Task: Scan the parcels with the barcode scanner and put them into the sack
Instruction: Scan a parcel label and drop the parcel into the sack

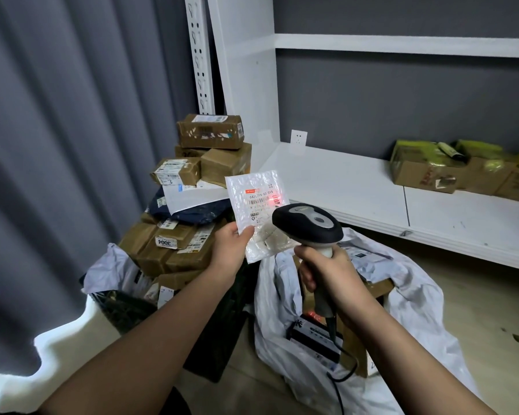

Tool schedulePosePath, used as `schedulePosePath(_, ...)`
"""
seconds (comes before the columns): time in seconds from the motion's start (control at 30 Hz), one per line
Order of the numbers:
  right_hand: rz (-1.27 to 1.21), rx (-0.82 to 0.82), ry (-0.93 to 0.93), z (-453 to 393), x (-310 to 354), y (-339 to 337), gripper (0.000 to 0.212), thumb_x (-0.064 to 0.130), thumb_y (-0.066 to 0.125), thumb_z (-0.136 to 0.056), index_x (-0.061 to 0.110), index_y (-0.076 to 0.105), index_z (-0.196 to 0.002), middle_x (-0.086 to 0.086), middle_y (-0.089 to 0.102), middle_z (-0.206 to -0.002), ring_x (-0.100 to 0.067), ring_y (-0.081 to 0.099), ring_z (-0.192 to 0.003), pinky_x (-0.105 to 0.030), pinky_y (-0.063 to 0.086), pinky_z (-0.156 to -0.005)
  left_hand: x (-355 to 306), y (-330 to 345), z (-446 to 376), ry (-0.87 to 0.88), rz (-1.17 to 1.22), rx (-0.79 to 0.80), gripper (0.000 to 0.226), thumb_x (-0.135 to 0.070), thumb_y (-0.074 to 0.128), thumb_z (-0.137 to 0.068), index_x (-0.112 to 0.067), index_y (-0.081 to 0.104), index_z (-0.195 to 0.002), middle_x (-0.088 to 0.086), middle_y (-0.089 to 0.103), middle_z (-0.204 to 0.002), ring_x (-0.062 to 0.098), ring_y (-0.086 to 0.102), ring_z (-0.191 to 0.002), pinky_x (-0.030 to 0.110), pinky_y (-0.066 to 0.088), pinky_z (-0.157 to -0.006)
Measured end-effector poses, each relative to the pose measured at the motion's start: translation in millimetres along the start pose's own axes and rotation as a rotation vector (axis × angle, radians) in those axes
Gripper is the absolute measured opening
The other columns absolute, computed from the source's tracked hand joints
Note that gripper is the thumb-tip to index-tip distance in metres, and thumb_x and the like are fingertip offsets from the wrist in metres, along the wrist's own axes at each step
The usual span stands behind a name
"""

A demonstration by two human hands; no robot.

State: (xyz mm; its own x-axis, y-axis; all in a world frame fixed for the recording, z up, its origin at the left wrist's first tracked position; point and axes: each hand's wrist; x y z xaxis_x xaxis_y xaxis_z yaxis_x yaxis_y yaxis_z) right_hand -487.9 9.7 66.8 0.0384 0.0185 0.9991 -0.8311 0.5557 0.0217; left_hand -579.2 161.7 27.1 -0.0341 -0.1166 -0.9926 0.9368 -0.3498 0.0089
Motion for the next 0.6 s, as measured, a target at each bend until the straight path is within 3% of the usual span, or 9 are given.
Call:
schedulePosePath(0.13,-0.023,-0.011,0.012,-1,-2,-3,0.023,0.011,0.061,-0.092,0.008,0.047,-0.073,-0.003,0.044,-0.046,-0.015,0.037,-0.041,-0.026,0.034,-0.048,1,2,1,0.008,-0.01,0.009,0.018,-0.005,0.056,-0.094,-0.009,0.066,-0.108,0.012,0.07,-0.112,0.026,0.068,-0.1,0.044,0.054,-0.092)
schedulePosePath(0.23,0.012,-0.029,0.006,-1,-2,-14,0.016,0.016,0.062,-0.091,0.009,0.05,-0.085,-0.004,0.048,-0.05,-0.015,0.04,-0.044,-0.028,0.036,-0.051,3,5,1,0.048,-0.085,0.04,0.02,-0.004,0.055,-0.094,-0.005,0.066,-0.111,0.009,0.069,-0.11,0.024,0.067,-0.098,0.032,0.055,-0.083)
schedulePosePath(0.3,0.004,-0.066,0.002,-3,0,-29,0.014,0.016,0.062,-0.092,0.008,0.05,-0.093,-0.003,0.051,-0.053,-0.015,0.042,-0.045,-0.027,0.037,-0.05,9,8,1,0.1,-0.228,0.073,0.022,-0.007,0.057,-0.093,-0.003,0.066,-0.113,0.007,0.068,-0.11,0.023,0.066,-0.096,0.032,0.055,-0.08)
schedulePosePath(0.4,-0.037,-0.144,0.046,-3,5,-65,0.016,0.016,0.061,-0.093,0.01,0.049,-0.103,-0.003,0.054,-0.055,-0.014,0.043,-0.044,-0.026,0.036,-0.046,25,13,1,0.19,-0.506,0.152,0.026,-0.028,0.061,-0.086,-0.013,0.069,-0.105,0.005,0.072,-0.104,0.025,0.068,-0.092,0.046,0.055,-0.084)
schedulePosePath(0.5,0.0,-0.257,0.127,2,6,-112,0.025,0.018,0.06,-0.094,0.008,0.047,-0.113,-0.004,0.055,-0.058,-0.014,0.045,-0.041,-0.024,0.036,-0.042,39,27,12,0.255,-0.843,0.241,0.021,-0.028,0.057,-0.092,-0.011,0.067,-0.1,0.004,0.071,-0.097,0.025,0.064,-0.087,0.039,0.053,-0.077)
schedulePosePath(0.6,0.063,-0.359,0.201,9,-2,-152,0.034,0.021,0.06,-0.093,0.004,0.046,-0.119,-0.008,0.054,-0.064,-0.015,0.044,-0.039,-0.024,0.035,-0.041,60,54,25,0.274,-0.957,0.339,0.02,-0.027,0.053,-0.095,-0.015,0.067,-0.104,0.004,0.07,-0.099,0.024,0.064,-0.088,0.037,0.052,-0.075)
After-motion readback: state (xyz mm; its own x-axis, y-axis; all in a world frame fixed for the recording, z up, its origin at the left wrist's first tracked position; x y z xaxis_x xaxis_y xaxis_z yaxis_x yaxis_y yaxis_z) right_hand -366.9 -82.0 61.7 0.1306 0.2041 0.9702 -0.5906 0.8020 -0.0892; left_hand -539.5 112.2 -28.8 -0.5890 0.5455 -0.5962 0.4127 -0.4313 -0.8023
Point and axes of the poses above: each hand's wrist, its own z-axis away from the middle knuckle, its own y-axis out of the palm, x = y × z
